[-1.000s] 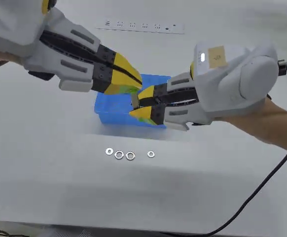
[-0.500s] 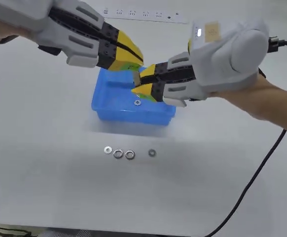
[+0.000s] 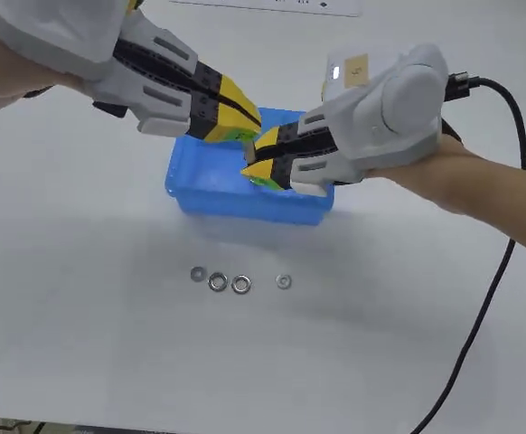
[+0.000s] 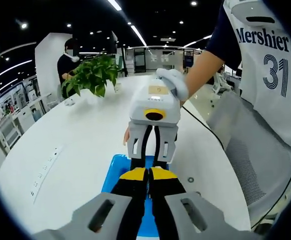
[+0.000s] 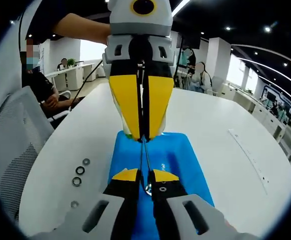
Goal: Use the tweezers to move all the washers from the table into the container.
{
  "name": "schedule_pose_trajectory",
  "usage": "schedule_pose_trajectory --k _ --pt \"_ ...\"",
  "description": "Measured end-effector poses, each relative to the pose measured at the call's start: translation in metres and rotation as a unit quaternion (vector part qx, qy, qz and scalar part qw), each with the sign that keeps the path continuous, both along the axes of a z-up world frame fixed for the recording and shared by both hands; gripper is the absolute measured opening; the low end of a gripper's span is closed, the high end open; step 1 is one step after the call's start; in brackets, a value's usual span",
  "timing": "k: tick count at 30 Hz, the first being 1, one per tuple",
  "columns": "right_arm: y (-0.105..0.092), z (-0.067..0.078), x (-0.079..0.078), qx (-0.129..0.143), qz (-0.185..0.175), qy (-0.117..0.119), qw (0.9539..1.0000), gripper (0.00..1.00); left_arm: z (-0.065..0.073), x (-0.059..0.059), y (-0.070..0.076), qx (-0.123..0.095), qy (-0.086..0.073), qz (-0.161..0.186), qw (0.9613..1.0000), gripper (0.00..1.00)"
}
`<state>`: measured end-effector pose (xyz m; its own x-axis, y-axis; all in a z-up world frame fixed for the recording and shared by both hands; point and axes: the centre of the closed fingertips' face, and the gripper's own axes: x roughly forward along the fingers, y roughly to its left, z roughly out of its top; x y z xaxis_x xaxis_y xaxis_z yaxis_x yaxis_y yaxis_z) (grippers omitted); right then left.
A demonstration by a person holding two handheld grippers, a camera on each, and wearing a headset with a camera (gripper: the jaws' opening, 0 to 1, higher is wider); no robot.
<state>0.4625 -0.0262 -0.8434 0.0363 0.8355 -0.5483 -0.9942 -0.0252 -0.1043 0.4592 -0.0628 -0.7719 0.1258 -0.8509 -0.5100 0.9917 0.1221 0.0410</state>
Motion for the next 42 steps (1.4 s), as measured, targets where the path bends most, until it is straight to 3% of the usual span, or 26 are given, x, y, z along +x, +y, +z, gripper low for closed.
schedule_pose_trajectory --k 6,15,23,32,37,42 --pt "0.0 -0.002 0.003 0.006 -0.011 0.012 0.9999 0.1 -0.002 0.006 0.001 -0.006 0.005 0.008 0.9999 0.05" --pt "-0.001 0.001 0.0 0.0 -0.014 0.003 0.9999 0.12 -0.002 0.007 0.003 -0.002 0.0 0.005 1.0 0.05" --pt "-0.004 0.021 0.0 0.011 -0.029 -0.011 0.9995 0.14 0.019 0.003 0.0 -0.008 -0.018 0.011 0.9998 0.05" --pt "-0.01 0.05 -0.006 0.035 -0.042 -0.022 0.9983 0.14 0.046 -0.008 -0.007 -0.008 -0.039 0.002 0.9992 0.05" --pt "-0.015 0.066 -0.016 0.045 -0.044 -0.031 0.9975 0.14 0.063 -0.022 -0.013 -0.009 -0.052 -0.009 0.9986 0.05" --pt "-0.021 0.073 -0.029 0.043 -0.037 -0.045 0.9974 0.14 0.071 -0.037 -0.019 -0.008 -0.058 -0.019 0.9981 0.05"
